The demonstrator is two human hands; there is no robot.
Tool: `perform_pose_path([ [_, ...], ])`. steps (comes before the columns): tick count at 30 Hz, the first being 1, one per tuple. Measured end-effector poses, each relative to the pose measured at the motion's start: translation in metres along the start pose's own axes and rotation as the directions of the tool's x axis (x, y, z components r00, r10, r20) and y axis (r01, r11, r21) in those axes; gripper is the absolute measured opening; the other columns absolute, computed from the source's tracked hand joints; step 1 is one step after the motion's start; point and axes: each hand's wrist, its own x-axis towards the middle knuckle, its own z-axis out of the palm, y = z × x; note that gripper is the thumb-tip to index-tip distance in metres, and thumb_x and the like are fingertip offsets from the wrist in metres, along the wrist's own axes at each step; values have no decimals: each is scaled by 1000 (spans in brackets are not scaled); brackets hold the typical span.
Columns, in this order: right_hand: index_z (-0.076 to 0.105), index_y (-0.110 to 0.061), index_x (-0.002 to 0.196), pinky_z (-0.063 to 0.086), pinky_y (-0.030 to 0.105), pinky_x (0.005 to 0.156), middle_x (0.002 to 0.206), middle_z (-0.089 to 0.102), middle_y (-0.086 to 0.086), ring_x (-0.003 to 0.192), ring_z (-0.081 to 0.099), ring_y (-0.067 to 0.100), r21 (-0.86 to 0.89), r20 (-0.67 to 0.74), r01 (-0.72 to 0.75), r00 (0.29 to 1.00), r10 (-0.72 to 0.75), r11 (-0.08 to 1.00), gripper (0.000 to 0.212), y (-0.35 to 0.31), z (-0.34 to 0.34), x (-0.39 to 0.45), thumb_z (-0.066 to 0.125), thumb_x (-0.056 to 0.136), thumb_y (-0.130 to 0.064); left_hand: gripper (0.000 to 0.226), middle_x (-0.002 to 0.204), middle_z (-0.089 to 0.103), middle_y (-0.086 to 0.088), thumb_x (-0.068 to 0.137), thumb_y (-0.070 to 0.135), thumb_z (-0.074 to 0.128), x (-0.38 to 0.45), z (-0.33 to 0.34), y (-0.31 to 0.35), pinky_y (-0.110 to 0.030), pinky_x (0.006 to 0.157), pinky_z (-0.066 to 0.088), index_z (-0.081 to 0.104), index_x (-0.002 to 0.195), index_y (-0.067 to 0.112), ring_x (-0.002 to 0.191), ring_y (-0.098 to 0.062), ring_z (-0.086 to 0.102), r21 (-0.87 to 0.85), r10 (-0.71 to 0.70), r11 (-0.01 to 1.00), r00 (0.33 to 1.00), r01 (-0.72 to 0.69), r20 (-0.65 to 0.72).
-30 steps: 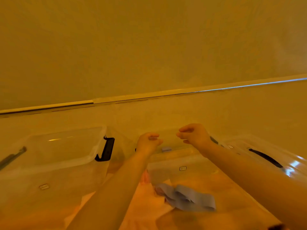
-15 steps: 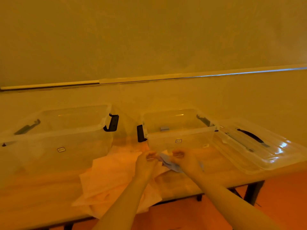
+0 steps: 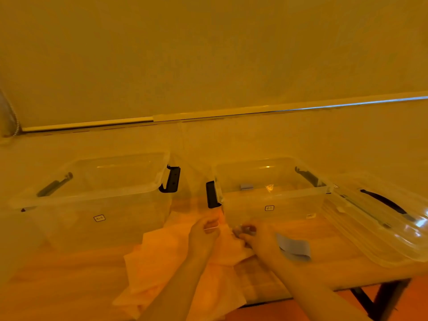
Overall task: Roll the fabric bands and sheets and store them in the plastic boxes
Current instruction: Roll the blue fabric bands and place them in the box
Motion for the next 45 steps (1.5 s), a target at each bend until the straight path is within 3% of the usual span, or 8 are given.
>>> perform_pose_path([
  [5,69,3,80,43,24,61,75,65,12,71,59,16,58,-47,1,999,1,998,25,1,2,4,68,88,-21,35,121,61,-5,85,-6,61,0,0,1,-21,81,48,62,110,18,105,-14,57,0,13,1000,1000,-13,19],
  [9,71,2,94,45,29,75,89,66,12,84,58,19,29,-165,18,986,-13,999,11,-1,-4,5,66,86,-2,36,123,58,-5,84,-3,63,-3,5,7,-11,71,45,61,114,16,101,-10,54,-1,41,999,998,-41,40],
  [16,68,1,97,45,14,62,89,62,9,88,59,19,162,-161,76,986,-50,984,12,-20,-20,1,66,85,1,49,127,54,-3,81,4,71,-8,16,27,-16,79,46,55,127,12,112,-14,52,-103,74,993,987,-59,143],
  [20,67,3,99,45,17,65,92,62,10,91,59,21,221,-163,116,983,-81,968,13,-43,-31,-1,64,87,2,34,106,59,0,86,9,68,-12,14,47,-20,73,49,59,119,14,99,-14,57,-155,99,985,987,-78,130],
  [24,66,-9,84,48,18,58,73,64,-1,75,61,16,313,-170,135,982,-84,940,11,-70,-43,-4,68,83,2,23,82,61,-2,87,4,65,-10,-2,79,-20,62,47,62,109,7,74,-10,59,-234,110,969,985,-77,131],
  [31,67,-2,100,59,28,67,86,70,10,77,68,15,432,-104,198,980,-170,880,18,-140,-64,-20,68,83,2,9,79,64,1,88,7,65,-7,-42,151,-18,60,45,66,95,12,69,-7,59,-158,282,951,953,-264,106],
  [38,59,-13,111,53,15,55,89,67,0,77,66,6,449,-101,291,956,-275,845,34,-212,-73,-27,70,82,0,10,84,65,6,90,16,64,-12,-74,210,-15,58,43,67,98,15,70,-3,59,-56,405,913,914,-403,13],
  [45,66,-6,101,54,15,54,85,66,0,77,64,10,446,-116,290,957,-267,847,14,-222,-61,-33,66,87,-7,5,86,63,5,90,17,63,-16,-80,204,-17,59,43,66,94,17,74,-4,57,-11,388,922,922,-388,-11],
])
